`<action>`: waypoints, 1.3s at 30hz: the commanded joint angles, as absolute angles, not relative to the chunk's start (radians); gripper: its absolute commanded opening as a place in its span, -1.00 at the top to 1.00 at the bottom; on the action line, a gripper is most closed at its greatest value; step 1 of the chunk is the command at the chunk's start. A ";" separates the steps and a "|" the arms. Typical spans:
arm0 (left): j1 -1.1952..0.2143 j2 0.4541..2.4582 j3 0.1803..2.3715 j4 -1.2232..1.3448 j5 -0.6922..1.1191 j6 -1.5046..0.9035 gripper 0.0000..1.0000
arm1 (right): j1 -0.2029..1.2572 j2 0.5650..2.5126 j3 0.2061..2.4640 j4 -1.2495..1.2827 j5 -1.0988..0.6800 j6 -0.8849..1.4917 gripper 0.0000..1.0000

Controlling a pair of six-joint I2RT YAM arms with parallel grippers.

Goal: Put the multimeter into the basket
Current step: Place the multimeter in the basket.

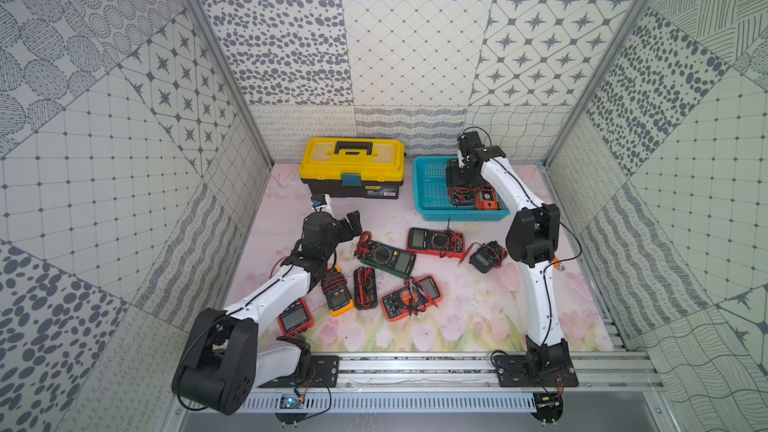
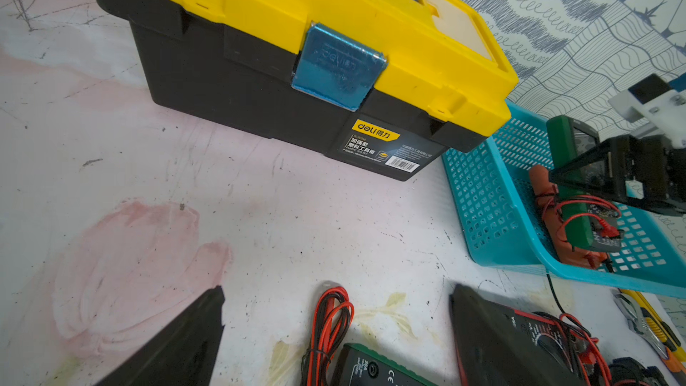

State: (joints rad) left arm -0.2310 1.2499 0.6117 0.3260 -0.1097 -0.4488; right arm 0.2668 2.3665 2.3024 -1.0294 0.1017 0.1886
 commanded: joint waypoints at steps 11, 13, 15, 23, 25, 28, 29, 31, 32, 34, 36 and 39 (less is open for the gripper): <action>-0.231 1.241 0.615 0.344 -0.102 -0.453 -0.98 | 0.227 2.452 2.287 -1.010 0.089 0.180 0.81; -0.231 1.239 0.616 0.342 -0.107 -0.451 -0.98 | 0.225 2.465 2.286 -1.009 0.084 0.177 0.79; -0.231 1.239 0.614 0.341 -0.110 -0.450 -0.98 | 0.223 2.474 2.285 -1.011 0.082 0.174 0.75; -0.231 1.237 0.615 0.338 -0.112 -0.449 -0.98 | 0.213 2.508 2.286 -1.025 0.081 0.178 0.23; -0.232 1.235 0.617 0.337 -0.117 -0.449 -0.98 | 0.214 2.507 2.284 -1.029 0.084 0.179 -0.05; -0.232 1.230 0.618 0.332 -0.122 -0.446 -0.98 | 0.213 2.494 2.284 -1.034 0.092 0.180 -0.36; -0.231 1.229 0.618 0.331 -0.124 -0.445 -0.98 | 0.214 2.487 2.283 -1.035 0.094 0.177 -0.45; -0.232 1.225 0.622 0.328 -0.126 -0.440 -0.98 | 0.218 2.461 2.271 -1.033 0.102 0.162 -0.82; -0.232 1.223 0.621 0.326 -0.128 -0.439 -0.98 | 0.221 2.448 2.268 -1.031 0.110 0.155 -0.96; -0.232 1.217 0.621 0.321 -0.132 -0.432 -0.98 | 0.228 2.418 2.264 -1.026 0.131 0.142 -0.97; -0.232 1.213 0.621 0.316 -0.139 -0.427 -0.98 | 0.234 2.392 2.264 -1.026 0.146 0.136 -0.97; -0.230 1.207 0.621 0.311 -0.145 -0.419 -0.98 | 0.243 2.338 2.254 -1.028 0.143 0.129 -0.97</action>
